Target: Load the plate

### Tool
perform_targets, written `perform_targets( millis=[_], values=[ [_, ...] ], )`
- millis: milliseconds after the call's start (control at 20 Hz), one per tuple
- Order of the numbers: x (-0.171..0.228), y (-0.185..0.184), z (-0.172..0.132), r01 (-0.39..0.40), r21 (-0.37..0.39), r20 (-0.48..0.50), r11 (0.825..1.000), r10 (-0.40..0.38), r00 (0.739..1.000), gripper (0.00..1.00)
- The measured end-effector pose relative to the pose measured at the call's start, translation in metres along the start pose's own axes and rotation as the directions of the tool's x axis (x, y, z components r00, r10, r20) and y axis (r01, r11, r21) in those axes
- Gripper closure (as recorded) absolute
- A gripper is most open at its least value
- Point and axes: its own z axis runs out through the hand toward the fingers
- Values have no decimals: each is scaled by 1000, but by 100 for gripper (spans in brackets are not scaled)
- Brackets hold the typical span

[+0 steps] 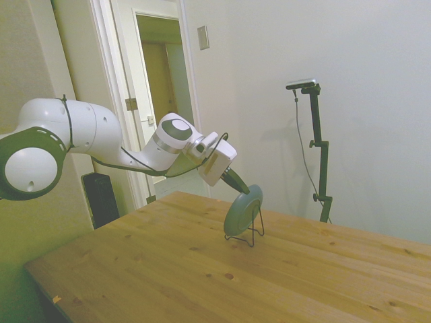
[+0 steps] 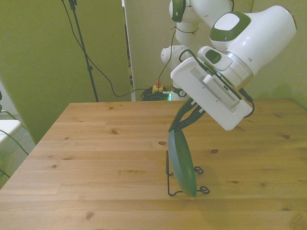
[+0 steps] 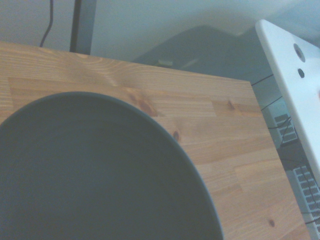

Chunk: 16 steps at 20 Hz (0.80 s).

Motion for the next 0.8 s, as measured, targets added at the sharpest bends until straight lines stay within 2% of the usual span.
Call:
perform_targets(
  millis=[250, 300, 800],
  values=[
    [-8, 0, 5, 7, -11, 4, 1000, -7, 1000, 100],
    [-8, 0, 6, 7, -12, 4, 1000, -7, 1000, 0],
    [-6, 1, 8, 4, -15, 5, 1000, -4, 1000, 0]
  ],
)
